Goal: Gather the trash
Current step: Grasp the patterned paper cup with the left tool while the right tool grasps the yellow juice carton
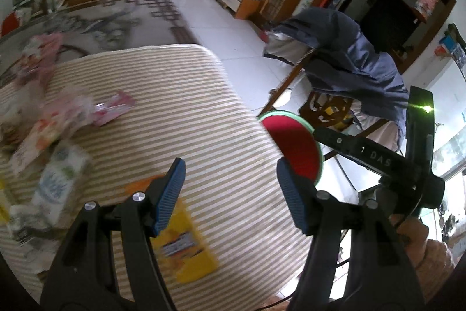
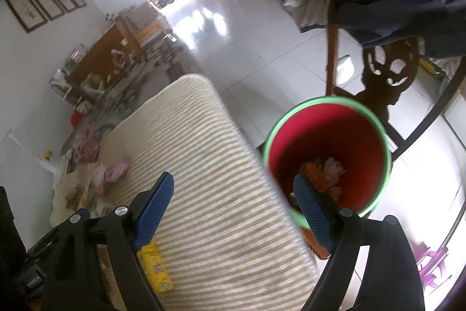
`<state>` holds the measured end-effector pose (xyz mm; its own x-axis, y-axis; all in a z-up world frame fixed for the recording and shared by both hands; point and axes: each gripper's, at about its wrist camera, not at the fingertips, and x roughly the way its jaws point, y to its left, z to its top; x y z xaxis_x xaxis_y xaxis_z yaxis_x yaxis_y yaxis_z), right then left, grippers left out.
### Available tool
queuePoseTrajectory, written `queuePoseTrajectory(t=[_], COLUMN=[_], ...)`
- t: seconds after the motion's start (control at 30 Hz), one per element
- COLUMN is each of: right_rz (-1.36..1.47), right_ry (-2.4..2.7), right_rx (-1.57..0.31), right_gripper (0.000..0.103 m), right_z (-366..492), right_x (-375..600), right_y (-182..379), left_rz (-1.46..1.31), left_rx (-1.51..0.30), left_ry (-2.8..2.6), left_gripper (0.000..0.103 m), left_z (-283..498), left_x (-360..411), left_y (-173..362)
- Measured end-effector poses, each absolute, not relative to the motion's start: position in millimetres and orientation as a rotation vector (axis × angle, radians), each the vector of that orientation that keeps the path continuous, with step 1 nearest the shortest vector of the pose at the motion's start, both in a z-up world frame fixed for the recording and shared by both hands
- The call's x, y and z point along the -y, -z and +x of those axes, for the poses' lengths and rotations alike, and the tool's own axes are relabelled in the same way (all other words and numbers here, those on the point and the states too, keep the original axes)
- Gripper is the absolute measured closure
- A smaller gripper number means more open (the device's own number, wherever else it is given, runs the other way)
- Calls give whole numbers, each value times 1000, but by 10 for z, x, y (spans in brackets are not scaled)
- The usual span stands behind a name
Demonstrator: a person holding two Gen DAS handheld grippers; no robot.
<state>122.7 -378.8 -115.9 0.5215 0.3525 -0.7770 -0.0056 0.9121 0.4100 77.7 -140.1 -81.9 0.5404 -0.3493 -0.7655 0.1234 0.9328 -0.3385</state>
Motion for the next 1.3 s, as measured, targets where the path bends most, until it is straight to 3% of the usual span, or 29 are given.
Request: queuePoseTrajectory(t=[0.5, 0.93, 1.13, 1.3], right_rz=[285, 260, 248, 218], right_ry=[-311, -304, -297, -305], right_rx=[-1073, -1107, -1115, -1138], right_gripper=[21, 20, 20, 19], right_z=[738, 464, 455, 487], right_x=[2642, 2336, 2272, 2175], right_y=[1262, 1367, 1379, 1440], left_rz=[-321, -351, -385, -392], left_rx=[-998, -1138, -1170, -1139], left_ry=[-27, -12, 5, 8], left_gripper=[41, 41, 66, 67], left_z=[-61, -40, 38, -22], left_x=[-270, -491, -572, -607], left_y=[1089, 1632, 1741, 1622])
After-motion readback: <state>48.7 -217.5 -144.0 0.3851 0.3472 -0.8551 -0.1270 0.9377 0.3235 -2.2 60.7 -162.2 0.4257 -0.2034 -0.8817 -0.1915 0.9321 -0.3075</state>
